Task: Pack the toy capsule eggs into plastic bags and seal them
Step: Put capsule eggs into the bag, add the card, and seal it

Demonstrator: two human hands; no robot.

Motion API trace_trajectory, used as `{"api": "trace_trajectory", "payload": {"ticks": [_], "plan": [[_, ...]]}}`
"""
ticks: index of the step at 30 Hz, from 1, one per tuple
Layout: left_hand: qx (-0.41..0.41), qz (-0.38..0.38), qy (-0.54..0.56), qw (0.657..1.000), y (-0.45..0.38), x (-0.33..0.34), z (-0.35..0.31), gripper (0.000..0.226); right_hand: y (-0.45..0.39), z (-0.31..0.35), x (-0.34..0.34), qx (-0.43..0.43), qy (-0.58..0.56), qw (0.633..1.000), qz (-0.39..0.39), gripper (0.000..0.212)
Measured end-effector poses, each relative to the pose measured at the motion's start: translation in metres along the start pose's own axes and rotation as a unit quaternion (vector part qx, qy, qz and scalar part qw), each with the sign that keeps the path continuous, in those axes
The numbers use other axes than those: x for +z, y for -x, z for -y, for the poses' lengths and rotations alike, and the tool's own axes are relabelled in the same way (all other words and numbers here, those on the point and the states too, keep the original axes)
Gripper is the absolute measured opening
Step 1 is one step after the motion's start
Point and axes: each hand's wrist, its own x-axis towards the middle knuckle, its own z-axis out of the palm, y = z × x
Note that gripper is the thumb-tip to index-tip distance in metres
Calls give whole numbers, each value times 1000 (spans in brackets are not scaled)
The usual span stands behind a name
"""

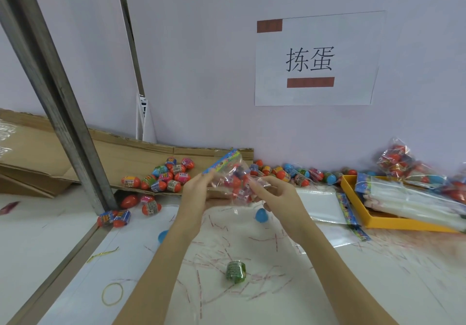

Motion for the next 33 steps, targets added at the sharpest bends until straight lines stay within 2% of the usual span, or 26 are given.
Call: {"api": "trace_trajectory", "payload": {"ticks": [3,4,6,9,13,17,21,24,29,31,33], "plan": [[-31,-39,-15,999,-2,0,-4,46,2,1,-3,-7,26,997,67,15],[-20,-34,-44,998,-2,-1,-3,46,3,1,-2,-11,39,996,84,14],[18,-8,-79,997,0,-3,-2,27,3,1,-1,-21,50,994,96,17],[60,-18,-86,994,4,-4,-3,14,4,2,2,-23,27,998,54,32],[121,-63,-96,986,4,-2,-4,15,1,1,6,5,-1,1000,-13,19],[178,-105,-102,973,6,1,-4,15,0,4,10,46,-80,994,-62,21],[235,-97,-148,956,9,6,-2,13,-1,3,13,73,-112,988,-74,19],[236,-76,-157,956,9,6,-1,10,-2,2,11,77,-102,989,-70,18],[223,-48,-141,963,11,10,0,12,-7,-4,13,46,-77,987,-137,15],[225,-64,-145,961,11,11,2,13,-7,-4,12,39,-131,986,-101,26],[229,-97,-155,956,10,10,3,15,-6,-5,6,47,-153,987,-14,47]]}}
